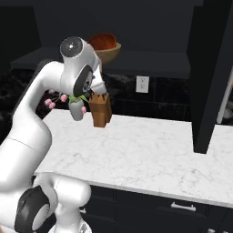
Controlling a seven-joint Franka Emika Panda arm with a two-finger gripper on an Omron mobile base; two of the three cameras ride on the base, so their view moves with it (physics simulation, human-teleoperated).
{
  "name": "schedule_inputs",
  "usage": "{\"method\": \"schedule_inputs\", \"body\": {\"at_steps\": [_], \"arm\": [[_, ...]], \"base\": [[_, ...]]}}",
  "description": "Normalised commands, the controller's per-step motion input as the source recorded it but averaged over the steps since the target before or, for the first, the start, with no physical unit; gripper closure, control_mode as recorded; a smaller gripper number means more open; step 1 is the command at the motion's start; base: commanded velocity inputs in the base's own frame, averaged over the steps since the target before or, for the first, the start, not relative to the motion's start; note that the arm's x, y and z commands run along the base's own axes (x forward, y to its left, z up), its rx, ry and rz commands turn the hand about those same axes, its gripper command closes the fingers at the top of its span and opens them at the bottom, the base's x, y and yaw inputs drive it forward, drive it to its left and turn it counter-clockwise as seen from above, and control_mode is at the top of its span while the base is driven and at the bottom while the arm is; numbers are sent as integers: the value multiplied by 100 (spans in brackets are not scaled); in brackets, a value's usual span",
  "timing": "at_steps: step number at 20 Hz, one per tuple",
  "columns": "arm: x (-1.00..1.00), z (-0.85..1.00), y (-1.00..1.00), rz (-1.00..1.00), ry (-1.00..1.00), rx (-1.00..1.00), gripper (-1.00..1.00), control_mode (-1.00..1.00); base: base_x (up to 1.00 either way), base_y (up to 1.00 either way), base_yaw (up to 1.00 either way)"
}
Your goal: Pick up the bowls on the counter and stack them on top of one another in the open cabinet. Place the smaller bowl on top of the larger bowl.
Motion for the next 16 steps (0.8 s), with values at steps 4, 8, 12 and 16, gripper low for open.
{"method": "schedule_inputs", "body": {"at_steps": [4,8,12,16], "arm": [[-100,-100,-36,0,-8,-3,-100,-100],[-100,-100,-16,-1,0,-19,-100,-100],[-100,-8,-29,0,-42,-4,-100,-100],[-100,48,-75,0,-55,8,-100,-100]], "base": [[0,0,0],[0,0,0],[0,0,0],[0,0,0]]}}
